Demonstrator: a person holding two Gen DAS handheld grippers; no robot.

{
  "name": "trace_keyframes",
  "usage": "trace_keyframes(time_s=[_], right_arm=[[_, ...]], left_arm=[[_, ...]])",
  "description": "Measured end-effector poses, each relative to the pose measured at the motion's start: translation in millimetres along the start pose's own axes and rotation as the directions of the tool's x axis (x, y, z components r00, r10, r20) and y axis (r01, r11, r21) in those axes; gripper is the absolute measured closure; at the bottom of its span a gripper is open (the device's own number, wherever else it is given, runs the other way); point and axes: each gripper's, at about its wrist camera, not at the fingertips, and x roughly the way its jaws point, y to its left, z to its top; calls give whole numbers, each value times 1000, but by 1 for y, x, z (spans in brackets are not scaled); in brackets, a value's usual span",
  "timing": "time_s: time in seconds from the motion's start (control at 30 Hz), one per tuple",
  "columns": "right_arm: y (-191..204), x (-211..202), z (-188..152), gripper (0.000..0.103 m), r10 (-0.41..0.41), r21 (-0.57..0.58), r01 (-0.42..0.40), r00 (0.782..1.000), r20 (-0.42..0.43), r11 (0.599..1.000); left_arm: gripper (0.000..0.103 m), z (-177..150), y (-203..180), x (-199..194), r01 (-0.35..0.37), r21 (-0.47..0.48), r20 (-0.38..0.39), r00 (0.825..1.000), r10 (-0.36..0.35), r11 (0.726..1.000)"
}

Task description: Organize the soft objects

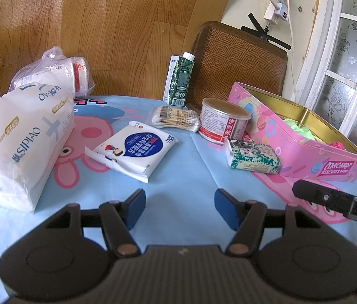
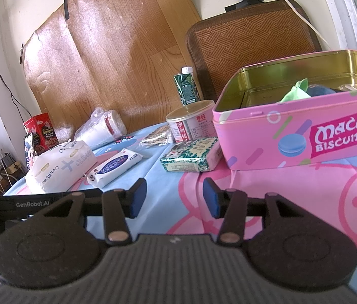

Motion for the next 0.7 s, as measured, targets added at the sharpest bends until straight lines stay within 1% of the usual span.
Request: trace_keyframes(time_s=[0.7], right_arm=[[0,-1,0,51,1,-1,-1,1000,-1,1000]], left_arm=[[41,1,-1,0,-1,0,-2,1000,1,1000]])
